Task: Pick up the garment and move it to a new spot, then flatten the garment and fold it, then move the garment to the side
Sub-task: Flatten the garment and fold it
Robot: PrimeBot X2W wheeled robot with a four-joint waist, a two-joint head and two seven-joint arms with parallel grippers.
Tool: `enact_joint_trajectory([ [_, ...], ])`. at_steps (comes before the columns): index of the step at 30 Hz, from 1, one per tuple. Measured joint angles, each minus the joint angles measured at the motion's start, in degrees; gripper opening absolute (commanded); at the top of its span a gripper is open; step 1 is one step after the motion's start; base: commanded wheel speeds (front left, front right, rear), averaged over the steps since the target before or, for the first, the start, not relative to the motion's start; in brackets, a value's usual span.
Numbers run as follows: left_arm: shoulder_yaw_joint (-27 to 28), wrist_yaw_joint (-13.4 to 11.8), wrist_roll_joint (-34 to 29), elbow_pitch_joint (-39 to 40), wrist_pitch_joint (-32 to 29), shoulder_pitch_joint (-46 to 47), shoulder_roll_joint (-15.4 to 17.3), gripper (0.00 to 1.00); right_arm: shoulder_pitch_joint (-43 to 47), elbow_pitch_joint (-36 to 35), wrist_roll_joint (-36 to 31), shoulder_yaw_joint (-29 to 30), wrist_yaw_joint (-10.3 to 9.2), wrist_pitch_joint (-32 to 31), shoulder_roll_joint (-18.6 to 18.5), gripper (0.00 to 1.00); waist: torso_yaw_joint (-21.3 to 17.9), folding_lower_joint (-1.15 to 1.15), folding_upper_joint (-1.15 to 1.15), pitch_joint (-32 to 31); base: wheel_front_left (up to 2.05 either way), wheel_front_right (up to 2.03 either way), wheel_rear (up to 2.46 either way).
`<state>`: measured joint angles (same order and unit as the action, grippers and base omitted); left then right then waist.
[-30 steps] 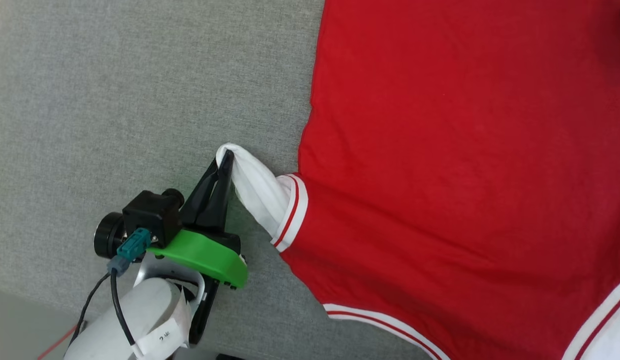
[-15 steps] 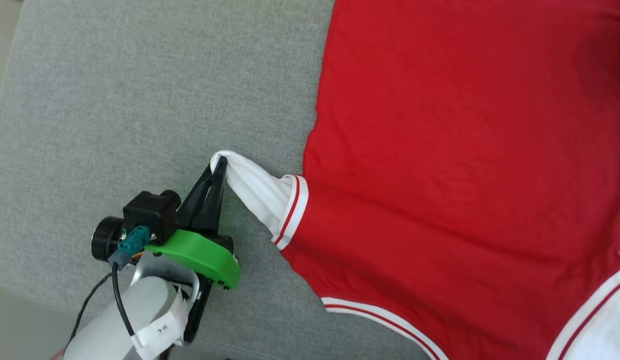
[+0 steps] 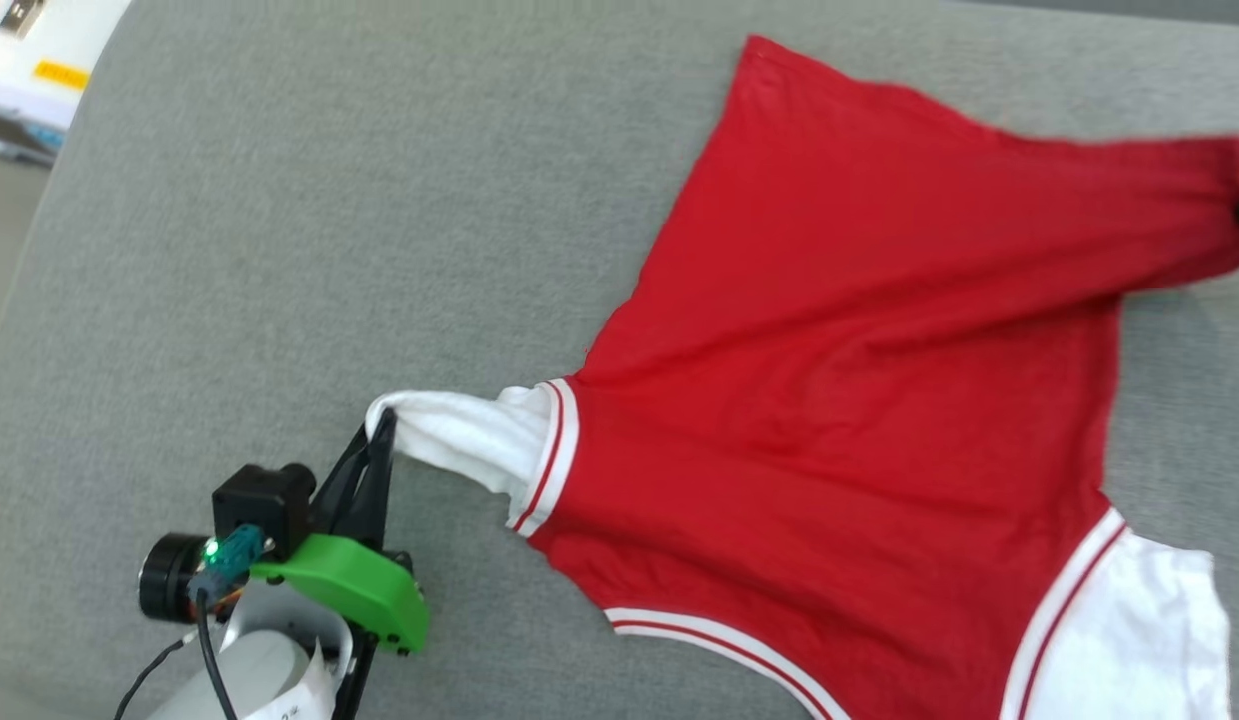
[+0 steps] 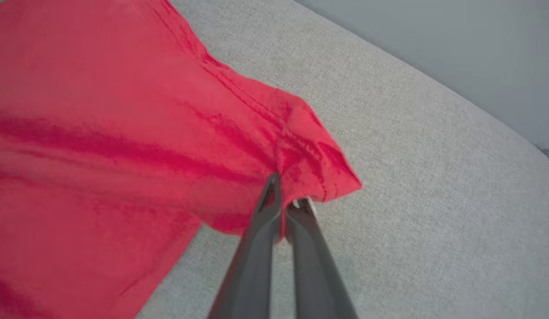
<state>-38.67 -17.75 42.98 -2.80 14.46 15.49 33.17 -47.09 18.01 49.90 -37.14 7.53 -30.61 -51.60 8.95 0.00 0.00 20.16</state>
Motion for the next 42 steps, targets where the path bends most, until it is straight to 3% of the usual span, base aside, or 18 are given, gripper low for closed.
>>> enact_joint_trajectory([
  [6, 0.94, -0.91, 1.38, 0.53, 0.12, -2.45, 1.25, 0.00, 13.30, -4.58, 2.97, 1.82, 0.00, 3.89, -3.36, 0.00, -3.84, 0.00, 0.00, -3.04, 0.00, 0.00, 0.00],
  [12, 1.27, -1.68, 1.46, 1.40, 0.12, -4.30, 2.03, 0.00, 28.56, -7.99, 4.75, 6.39, 0.00, 6.97, -4.02, 0.00, -6.64, 0.00, 0.00, -5.78, 0.00, 0.00, 0.00],
  [20, 0.76, -2.16, 1.44, 1.79, 0.01, -4.94, 2.48, 0.00, 47.55, -7.05, 5.27, 13.35, 0.00, 9.13, 2.22, 0.00, -7.95, 0.00, 0.00, -7.60, 0.00, 0.00, 0.00],
  [27, 0.10, -2.18, 1.37, 1.59, -0.49, -4.89, 2.50, 0.00, 51.41, -5.76, 4.97, 17.59, -0.07, 9.22, 6.60, 0.00, -7.56, 0.00, 0.00, -7.68, 0.00, 0.00, 0.00],
  [28, 0.02, -2.18, 1.37, 1.54, -0.63, -4.89, 2.50, 0.00, 51.53, -5.90, 3.49, 18.59, -0.05, 9.64, 7.10, 0.39, -7.61, 0.00, 0.00, -7.85, 0.00, 0.00, 0.00],
  [29, -0.02, -2.18, 1.37, 1.51, -0.67, -4.89, 2.50, 0.00, 51.55, -6.11, 2.37, 19.31, 0.01, 10.10, 7.35, 1.00, -7.65, 0.00, 0.00, -7.98, 0.00, 0.00, 0.00],
  [36, -0.62, -2.21, 1.11, 1.86, -1.00, -4.78, 2.49, 0.00, 49.73, -13.91, -1.07, 27.80, 0.02, 10.76, 7.64, 1.00, -7.41, 0.00, 0.00, -8.60, 0.00, 0.00, 0.00],
  [42, -1.30, -2.18, 0.16, 2.81, -1.49, -3.00, 2.35, 0.00, 40.40, -23.42, -3.71, 32.04, 0.02, 4.48, 4.94, 1.00, -6.02, 0.00, 0.00, -7.23, 0.00, 0.00, 0.00],
])
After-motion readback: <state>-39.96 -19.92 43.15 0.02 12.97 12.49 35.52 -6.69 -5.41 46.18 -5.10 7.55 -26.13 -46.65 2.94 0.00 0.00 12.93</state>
